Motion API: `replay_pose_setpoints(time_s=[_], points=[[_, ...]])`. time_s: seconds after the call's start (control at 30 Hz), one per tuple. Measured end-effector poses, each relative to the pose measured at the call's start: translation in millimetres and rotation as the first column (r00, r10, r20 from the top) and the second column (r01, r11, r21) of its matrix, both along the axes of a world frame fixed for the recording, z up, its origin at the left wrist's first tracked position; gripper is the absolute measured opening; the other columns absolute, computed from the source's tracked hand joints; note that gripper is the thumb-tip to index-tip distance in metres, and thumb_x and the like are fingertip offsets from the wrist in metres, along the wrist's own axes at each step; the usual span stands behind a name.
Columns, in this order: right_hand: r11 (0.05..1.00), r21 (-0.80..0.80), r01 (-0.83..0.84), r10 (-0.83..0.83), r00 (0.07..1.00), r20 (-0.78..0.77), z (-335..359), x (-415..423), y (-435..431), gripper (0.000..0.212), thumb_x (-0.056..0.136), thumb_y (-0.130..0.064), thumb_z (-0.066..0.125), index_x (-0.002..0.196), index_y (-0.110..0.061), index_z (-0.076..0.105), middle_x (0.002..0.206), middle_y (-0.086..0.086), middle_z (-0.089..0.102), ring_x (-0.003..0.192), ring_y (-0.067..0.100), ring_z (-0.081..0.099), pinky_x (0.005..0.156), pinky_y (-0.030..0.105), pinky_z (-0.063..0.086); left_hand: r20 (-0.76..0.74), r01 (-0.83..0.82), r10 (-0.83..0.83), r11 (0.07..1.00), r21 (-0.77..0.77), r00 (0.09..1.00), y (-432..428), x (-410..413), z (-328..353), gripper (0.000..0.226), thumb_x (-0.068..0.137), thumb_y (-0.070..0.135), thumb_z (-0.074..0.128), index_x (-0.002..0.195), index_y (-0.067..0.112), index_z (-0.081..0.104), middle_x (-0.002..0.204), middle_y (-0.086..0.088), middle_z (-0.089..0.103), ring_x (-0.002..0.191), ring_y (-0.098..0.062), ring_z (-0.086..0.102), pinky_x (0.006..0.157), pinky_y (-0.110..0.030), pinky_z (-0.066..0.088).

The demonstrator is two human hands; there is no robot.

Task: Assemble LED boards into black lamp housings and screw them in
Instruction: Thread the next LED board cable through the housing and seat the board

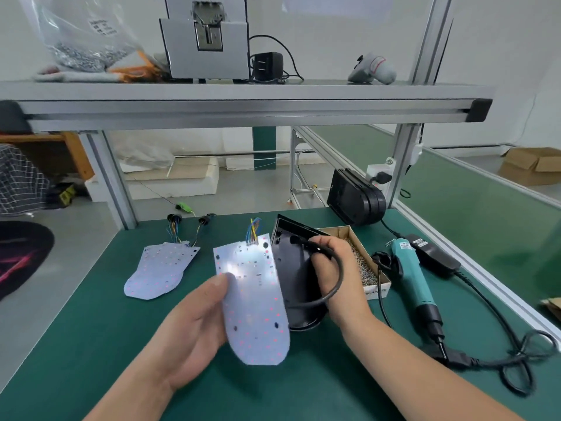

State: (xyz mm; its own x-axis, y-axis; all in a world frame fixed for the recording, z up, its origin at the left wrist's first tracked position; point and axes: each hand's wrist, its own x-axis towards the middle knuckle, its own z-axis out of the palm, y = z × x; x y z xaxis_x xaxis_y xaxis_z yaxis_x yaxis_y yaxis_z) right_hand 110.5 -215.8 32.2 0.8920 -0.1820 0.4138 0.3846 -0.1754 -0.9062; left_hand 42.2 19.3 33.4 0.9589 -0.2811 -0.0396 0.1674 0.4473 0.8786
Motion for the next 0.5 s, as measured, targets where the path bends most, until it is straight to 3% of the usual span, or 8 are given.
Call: replay_pose_setpoints(time_s=[0.07, 0.2, 0.37, 0.43, 0.5], points=[[0.998, -0.057, -0.028, 0.027, 1.0, -0.003, -1.7, -0.1, 4.2, 0.024, 0.087, -0.02, 0.055, 0.101, -0.025, 0.075, 0.112, -0.009, 0.07, 0.11, 0.003, 0.063, 0.102, 0.028, 0.05, 0.048, 0.061, -0.064, 0.996, 0.069, 0.997, -5.4, -2.1, -2.7, 0.057, 0.105, 0.046, 0.057, 0.148, 0.01, 0.059, 0.153, -0.018, 0.057, 0.142, -0.038, 0.055, 0.105, -0.05, 0.055], [0.97, -0.149, -0.19, 0.156, 0.964, -0.215, -1.9, 13.8, 14.6, 0.013, 0.095, -0.006, 0.061, 0.095, 0.001, 0.072, 0.091, 0.009, 0.07, 0.087, 0.021, 0.058, 0.084, 0.041, 0.048, 0.094, 0.028, -0.04, 0.992, 0.123, 0.995, -11.5, -4.3, -3.8, 0.063, 0.098, 0.05, 0.07, 0.144, 0.009, 0.063, 0.149, -0.018, 0.061, 0.138, -0.04, 0.058, 0.1, -0.048, 0.057], [0.969, -0.096, -0.226, 0.205, 0.96, -0.193, 4.3, 9.6, 4.9, 0.023, 0.1, -0.025, 0.063, 0.078, -0.018, 0.059, 0.075, -0.005, 0.057, 0.074, 0.014, 0.052, 0.074, 0.038, 0.043, 0.107, -0.08, 0.064, 0.986, 0.145, 0.992, -6.1, -0.9, -8.1, 0.049, 0.101, 0.043, 0.06, 0.138, 0.012, 0.068, 0.146, -0.018, 0.064, 0.139, -0.04, 0.058, 0.11, -0.054, 0.053], [0.961, -0.167, -0.222, 0.188, 0.962, -0.2, 7.0, 9.3, -5.0, 0.022, 0.102, -0.026, 0.065, 0.082, -0.018, 0.063, 0.077, -0.003, 0.062, 0.075, 0.015, 0.055, 0.076, 0.042, 0.048, 0.097, -0.098, 0.086, 0.988, 0.12, 0.992, -4.6, 0.0, -7.5, 0.049, 0.101, 0.043, 0.059, 0.138, 0.012, 0.068, 0.146, -0.018, 0.063, 0.138, -0.04, 0.058, 0.11, -0.053, 0.052], [0.973, -0.135, -0.187, 0.157, 0.966, -0.205, 12.2, 10.1, -13.7, 0.021, 0.099, -0.031, 0.071, 0.088, -0.013, 0.067, 0.076, -0.004, 0.067, 0.073, 0.018, 0.063, 0.076, 0.039, 0.052, 0.103, -0.114, 0.103, 0.988, 0.106, 0.989, -4.6, -0.6, -5.8, 0.05, 0.1, 0.045, 0.06, 0.138, 0.014, 0.068, 0.145, -0.017, 0.064, 0.135, -0.039, 0.061, 0.105, -0.05, 0.056]])
